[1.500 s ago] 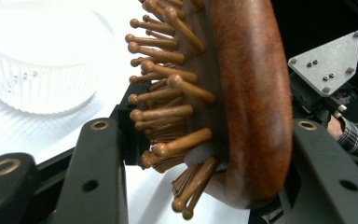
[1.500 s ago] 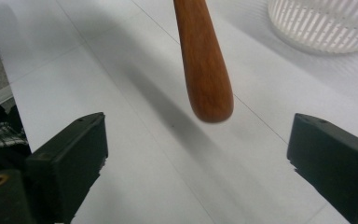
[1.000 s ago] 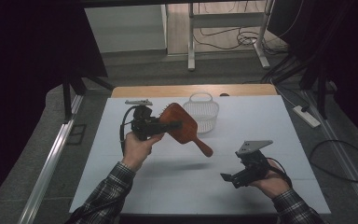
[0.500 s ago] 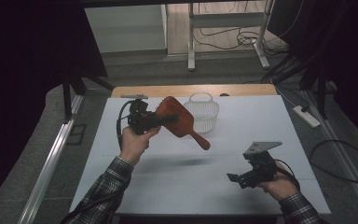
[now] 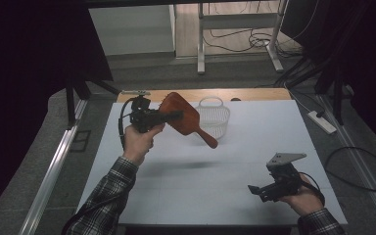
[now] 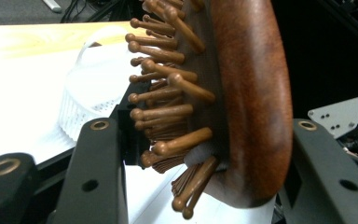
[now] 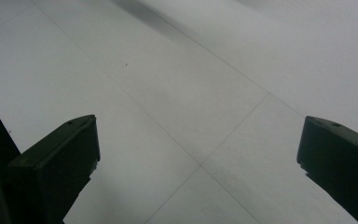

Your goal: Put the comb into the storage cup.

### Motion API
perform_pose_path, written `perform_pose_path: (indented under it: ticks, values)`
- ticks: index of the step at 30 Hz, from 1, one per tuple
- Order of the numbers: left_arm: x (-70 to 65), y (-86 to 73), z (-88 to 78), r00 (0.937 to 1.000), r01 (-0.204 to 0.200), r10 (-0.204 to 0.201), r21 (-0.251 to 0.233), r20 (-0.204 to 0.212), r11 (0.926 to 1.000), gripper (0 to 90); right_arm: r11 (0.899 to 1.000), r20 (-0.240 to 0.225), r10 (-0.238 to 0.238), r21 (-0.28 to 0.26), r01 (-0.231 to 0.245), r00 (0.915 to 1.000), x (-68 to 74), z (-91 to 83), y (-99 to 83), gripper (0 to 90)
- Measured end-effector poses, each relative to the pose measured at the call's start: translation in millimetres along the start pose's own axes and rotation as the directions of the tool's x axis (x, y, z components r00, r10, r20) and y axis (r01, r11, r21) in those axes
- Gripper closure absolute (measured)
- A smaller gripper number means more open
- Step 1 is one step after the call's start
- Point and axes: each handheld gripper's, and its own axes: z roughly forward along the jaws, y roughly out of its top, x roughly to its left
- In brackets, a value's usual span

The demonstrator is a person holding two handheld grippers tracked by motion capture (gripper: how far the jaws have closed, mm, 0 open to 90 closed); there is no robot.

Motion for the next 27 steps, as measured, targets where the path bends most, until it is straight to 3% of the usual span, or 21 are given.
perform_pose_path:
  ticks: [15,27]
  values:
    - [4.1,14.3,-5.9,0.9998,0.009,-0.01,-0.023,-0.018,0.9997,51.2,0.999,0.074,0.047,0.01,-0.048,0.9962,-2.7,-15.4,-15.2,0.0]
    - [6.3,23.3,-8.9,0.9993,0.004,-0.005,-0.028,-0.038,0.9996,51.2,0.994,0.152,0.103,0.02,-0.107,0.983,-1.5,-28.3,-26.1,0.0]
